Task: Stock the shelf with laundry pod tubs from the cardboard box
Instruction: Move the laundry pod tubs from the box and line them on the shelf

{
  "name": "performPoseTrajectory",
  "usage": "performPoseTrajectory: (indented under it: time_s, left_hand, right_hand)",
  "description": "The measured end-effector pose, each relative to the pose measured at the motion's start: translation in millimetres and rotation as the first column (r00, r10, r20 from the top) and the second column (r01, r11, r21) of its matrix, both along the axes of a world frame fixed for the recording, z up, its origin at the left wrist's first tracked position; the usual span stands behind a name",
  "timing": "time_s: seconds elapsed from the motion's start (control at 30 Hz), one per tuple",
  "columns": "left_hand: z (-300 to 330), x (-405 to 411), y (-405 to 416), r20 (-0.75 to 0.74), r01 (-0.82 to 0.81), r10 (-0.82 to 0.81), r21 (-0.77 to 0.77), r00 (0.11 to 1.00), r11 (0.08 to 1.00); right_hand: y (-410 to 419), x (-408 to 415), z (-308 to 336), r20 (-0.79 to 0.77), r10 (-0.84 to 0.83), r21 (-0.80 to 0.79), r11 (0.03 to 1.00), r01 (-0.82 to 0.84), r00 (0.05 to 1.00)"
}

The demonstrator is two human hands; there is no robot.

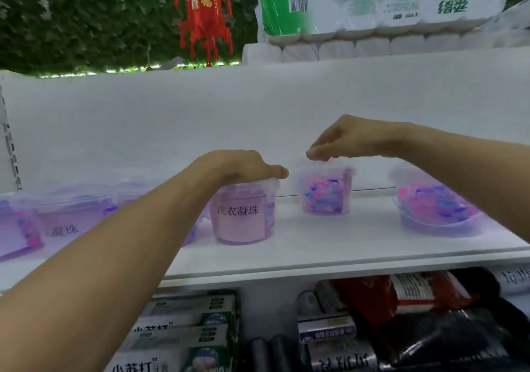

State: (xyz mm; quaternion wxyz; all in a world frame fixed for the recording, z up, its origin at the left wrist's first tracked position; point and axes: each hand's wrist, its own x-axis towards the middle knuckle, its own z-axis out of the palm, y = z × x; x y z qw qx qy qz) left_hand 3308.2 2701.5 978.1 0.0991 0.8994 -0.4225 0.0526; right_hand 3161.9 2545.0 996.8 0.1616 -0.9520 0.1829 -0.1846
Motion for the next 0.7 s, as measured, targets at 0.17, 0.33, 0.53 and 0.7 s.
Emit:
performPoseTrajectory:
  time_s: [0.17,0.33,0.53,0.7]
  left_hand:
    - [-2,-1,3,0.001,0.038,-0.038,-0.011,0.999,0.999]
    - [-3,0,2,0.002,0.032,-0.032,-0.005,0.999,0.999]
    - [-4,0,1,0.011,0.038,-0.038,0.007,0.999,0.999]
    - [-3,-3,2,-0.006,0.048,-0.048,0.014,0.999,0.999]
  right_hand:
    - [-11,6,-19,-0.212,-0.214,-0.409,0.906,0.113,0.953]
    - [15,34,-29,0.222,-0.118,-0.241,0.955,0.172,0.968]
    - [14,13,-22,-0.238,-0.119,-0.161,0.983,0.082,0.964]
    - [4,25,-38,-0.029,-0.011,-0.224,0.975,0.004,1.0]
